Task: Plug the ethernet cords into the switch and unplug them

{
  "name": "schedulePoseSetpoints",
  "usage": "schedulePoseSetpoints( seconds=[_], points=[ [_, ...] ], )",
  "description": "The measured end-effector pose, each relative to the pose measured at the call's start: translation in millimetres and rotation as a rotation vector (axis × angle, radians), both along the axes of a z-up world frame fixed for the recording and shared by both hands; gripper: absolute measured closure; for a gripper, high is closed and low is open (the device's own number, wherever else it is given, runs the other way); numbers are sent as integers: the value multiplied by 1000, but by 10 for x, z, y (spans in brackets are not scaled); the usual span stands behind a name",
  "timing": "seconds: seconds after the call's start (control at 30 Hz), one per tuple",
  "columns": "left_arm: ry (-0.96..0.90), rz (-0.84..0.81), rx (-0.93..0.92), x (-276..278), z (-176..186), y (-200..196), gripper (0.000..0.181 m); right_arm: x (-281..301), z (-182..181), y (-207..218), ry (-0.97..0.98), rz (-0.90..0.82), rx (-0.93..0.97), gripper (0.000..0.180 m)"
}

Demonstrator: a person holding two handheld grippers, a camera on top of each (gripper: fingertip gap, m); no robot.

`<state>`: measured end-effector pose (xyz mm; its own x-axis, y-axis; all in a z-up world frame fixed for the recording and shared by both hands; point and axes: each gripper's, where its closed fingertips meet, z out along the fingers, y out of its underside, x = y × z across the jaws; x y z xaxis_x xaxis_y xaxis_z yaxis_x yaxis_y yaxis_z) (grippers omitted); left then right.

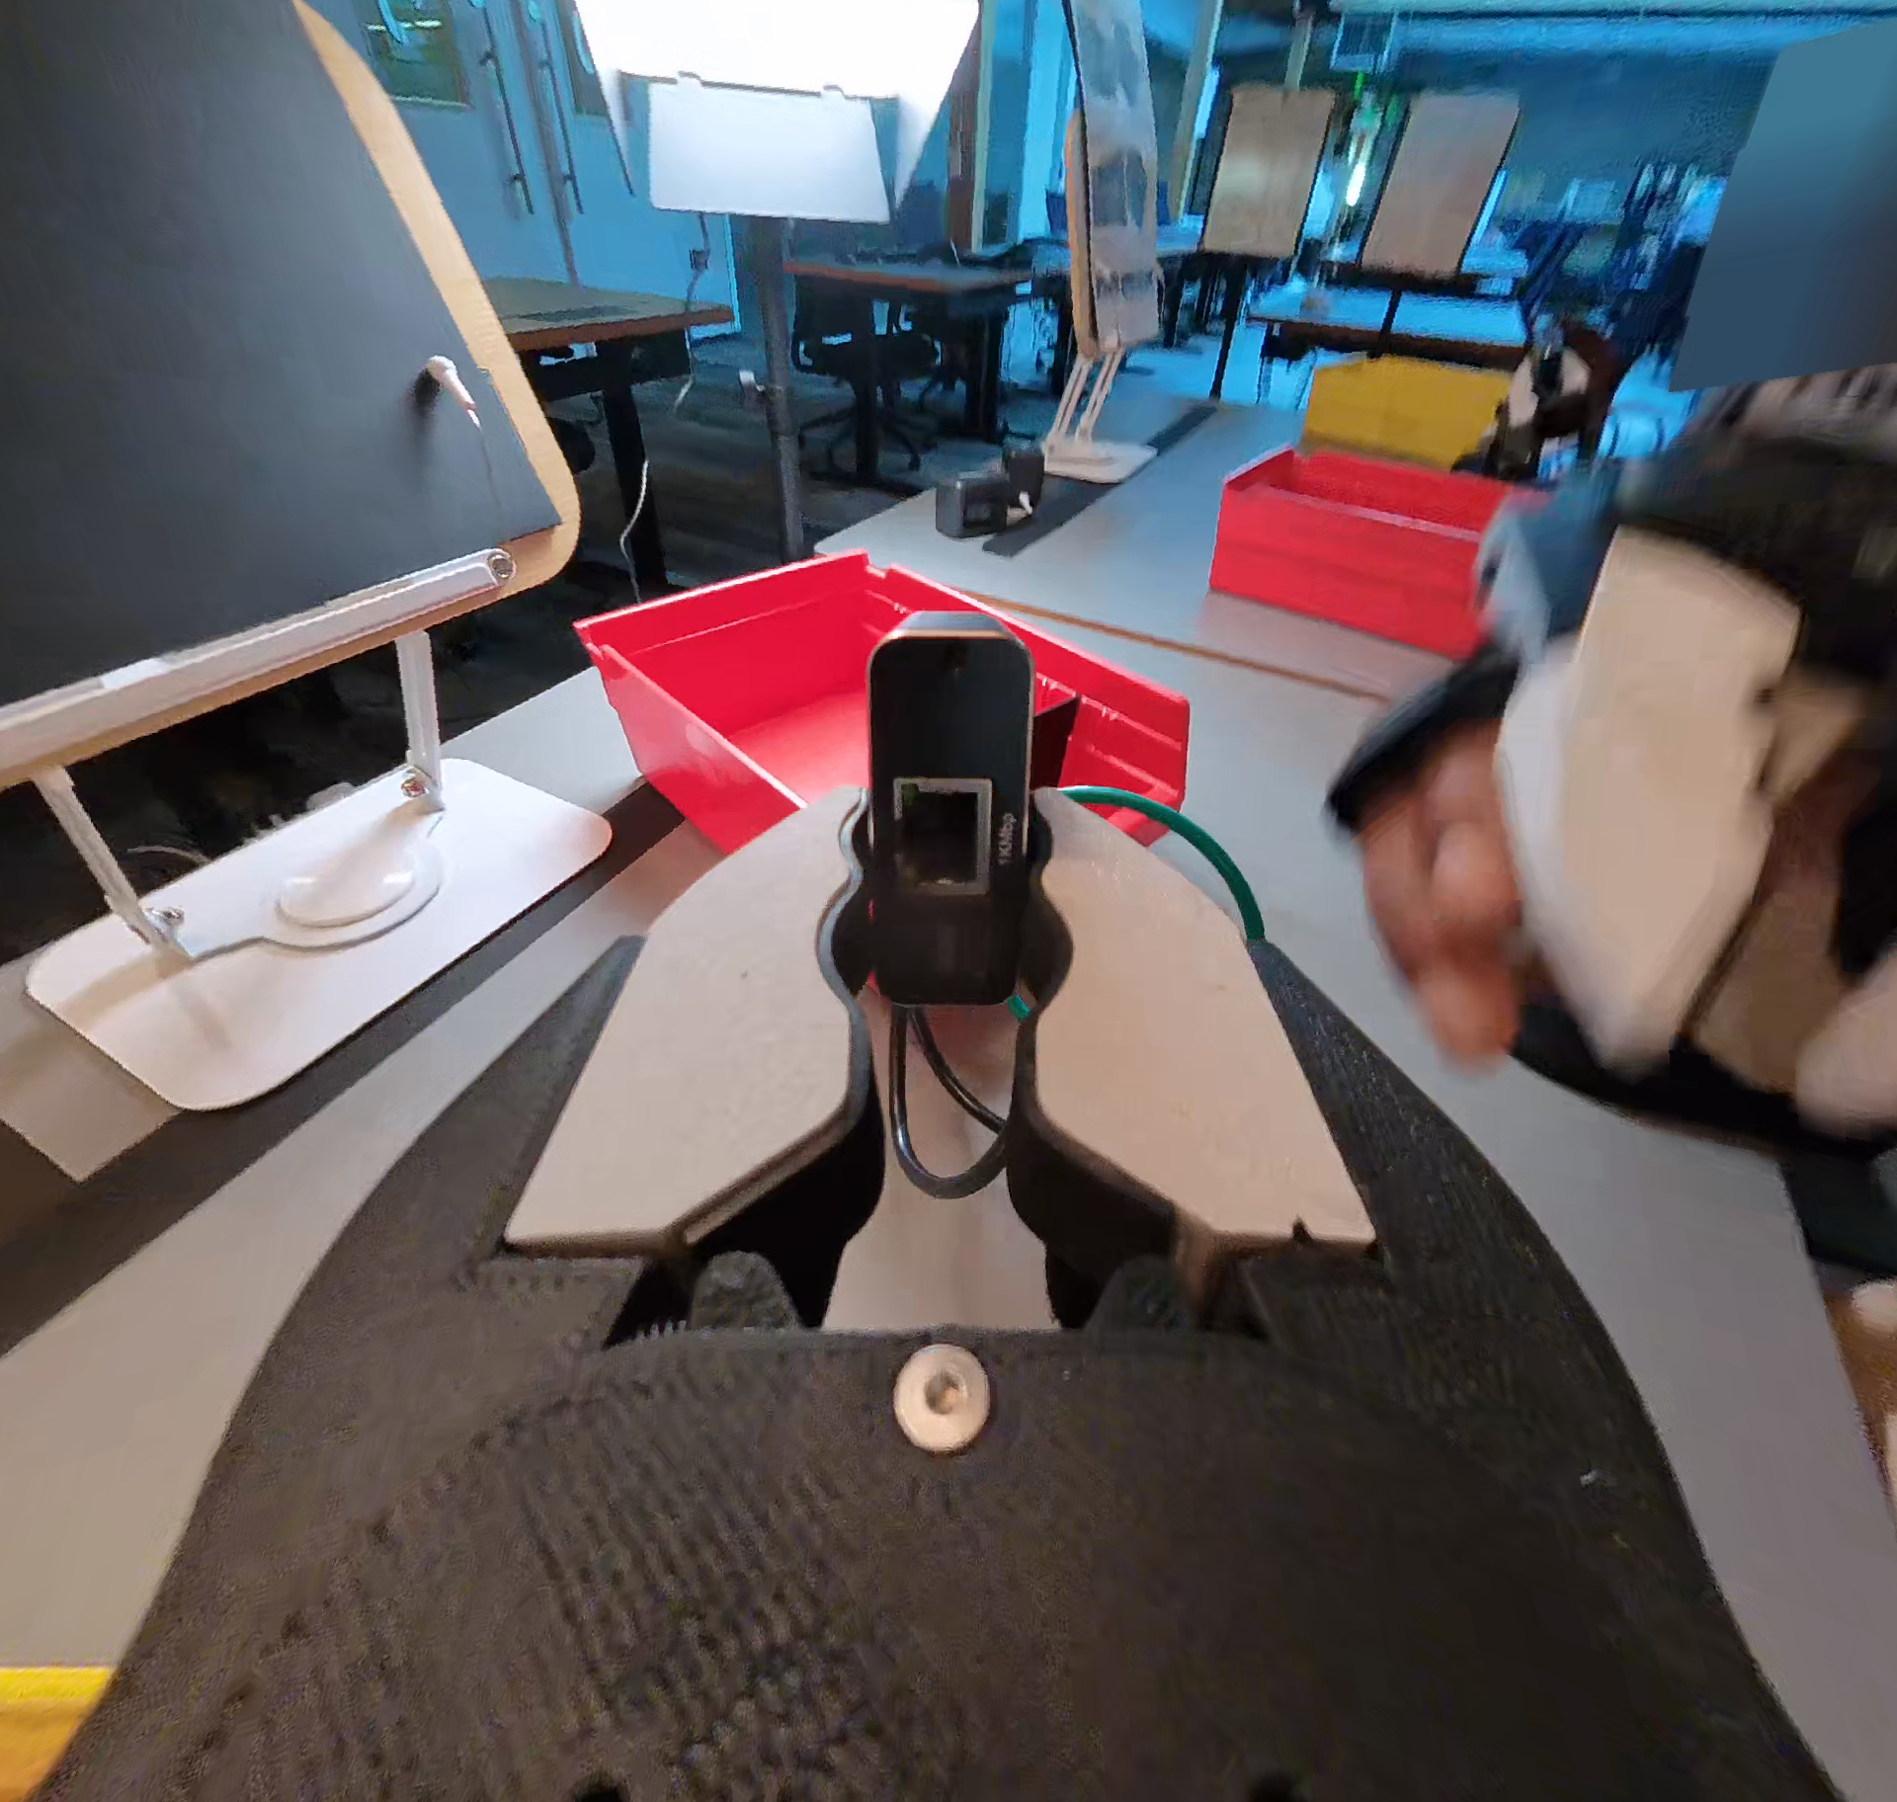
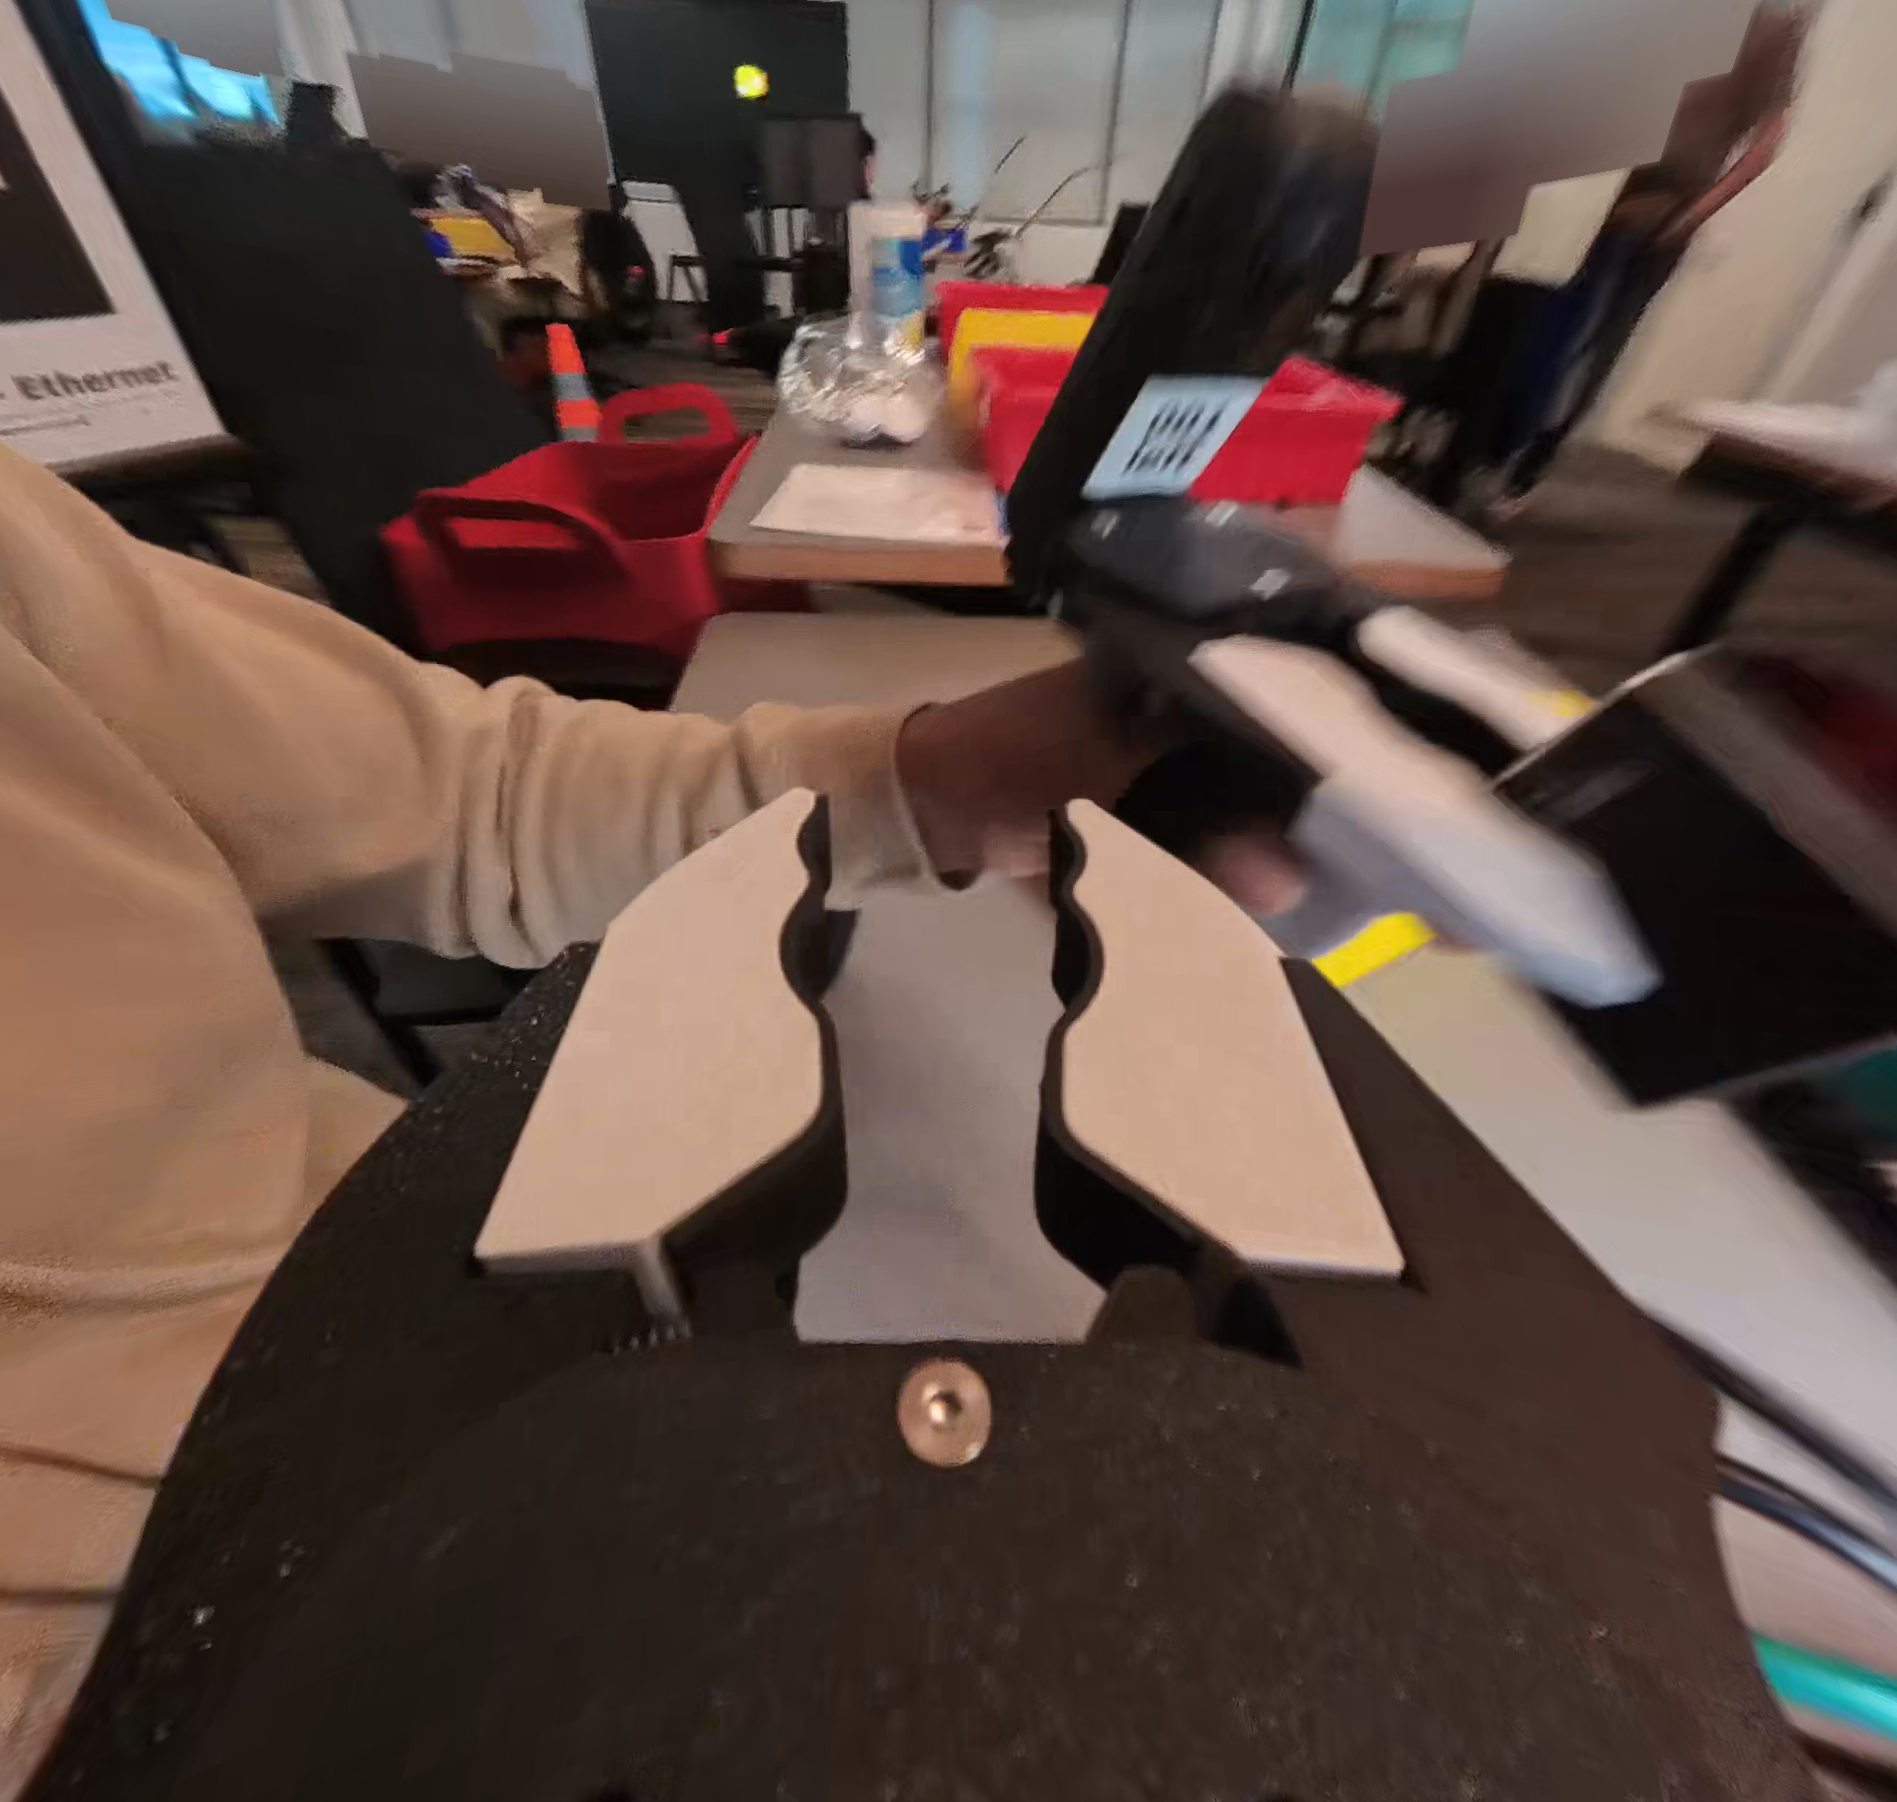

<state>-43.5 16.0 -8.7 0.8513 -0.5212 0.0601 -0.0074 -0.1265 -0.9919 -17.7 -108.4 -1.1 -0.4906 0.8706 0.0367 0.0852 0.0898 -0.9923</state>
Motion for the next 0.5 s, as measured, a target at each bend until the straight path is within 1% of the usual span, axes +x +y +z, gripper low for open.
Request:
schedulePoseSetpoints(
  seconds=[0.1,0.17,0.2,0.27,0.37,0.43,0.5],
  points=[
    [-77,-3,-1,-63,50,-21,156,-331,-496,-148,-92,10,-178,133],
    [-111,-5,2,-96,90,-43,156,-477,-729,-85,-122,-39,-263,126],
    [-125,-6,5,-108,114,-53,156,-520,-786,-7,-109,-75,-279,125],
    [-150,-15,12,-107,157,-76,156,-543,-740,190,-46,-139,-309,120],
    [-176,-32,21,-78,206,-97,156,-430,-419,544,101,-219,-401,119],
    [-210,-67,13,-28,222,-117,156,-324,-233,746,185,-273,-406,121],
    [-223,-114,8,37,216,-139,156,-230,-82,886,231,-297,-416,123]
  ],
)
